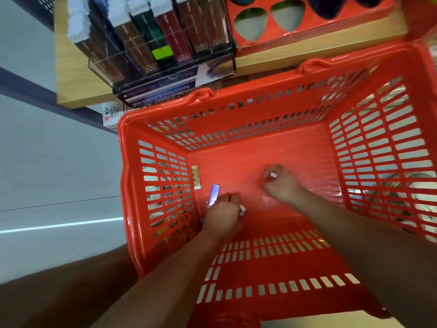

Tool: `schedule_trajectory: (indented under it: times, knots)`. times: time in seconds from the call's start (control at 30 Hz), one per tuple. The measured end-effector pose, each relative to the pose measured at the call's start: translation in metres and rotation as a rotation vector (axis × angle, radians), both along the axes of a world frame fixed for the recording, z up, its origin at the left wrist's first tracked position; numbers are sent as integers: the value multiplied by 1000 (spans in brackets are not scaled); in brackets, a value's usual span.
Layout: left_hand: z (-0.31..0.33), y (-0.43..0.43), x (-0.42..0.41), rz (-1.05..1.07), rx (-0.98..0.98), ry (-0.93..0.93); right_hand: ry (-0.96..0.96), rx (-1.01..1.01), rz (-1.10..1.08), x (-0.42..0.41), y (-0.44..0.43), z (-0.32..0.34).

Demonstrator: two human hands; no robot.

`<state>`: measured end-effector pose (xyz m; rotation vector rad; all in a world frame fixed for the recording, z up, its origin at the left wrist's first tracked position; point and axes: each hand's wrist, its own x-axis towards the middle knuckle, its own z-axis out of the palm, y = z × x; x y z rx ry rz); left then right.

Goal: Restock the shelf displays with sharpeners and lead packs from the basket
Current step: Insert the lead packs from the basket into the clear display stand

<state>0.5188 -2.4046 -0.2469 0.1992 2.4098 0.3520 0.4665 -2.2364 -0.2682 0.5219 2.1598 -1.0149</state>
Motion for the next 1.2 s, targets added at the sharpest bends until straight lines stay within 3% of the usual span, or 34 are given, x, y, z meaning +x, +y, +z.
schedule_trajectory:
  times: [0.1,0.23,0.37,0.5,0.77,0.9,1.03,1.2]
  knots:
    - [13,-1,-18,566,74,11,4,-86,46,-12,-14,5]
    - [10,-19,-8,829,59,38,67,-146,183,-5,-45,5]
    - [15,-23,-6,1092,84,25,184,-68,613,4,-63,-5]
    - [14,-22,-27,1021,40,18,253,72,844,7,-78,3]
    - [1,-7,-54,978,-183,32,233,186,840,1,-36,7]
    - [-11,-14,-54,931,-200,107,292,183,692,6,-10,5]
    - [-15,-13,-51,843,-188,144,297,212,806,15,-13,5]
    - [-11,-15,-57,966,-157,167,270,319,889,14,-27,9]
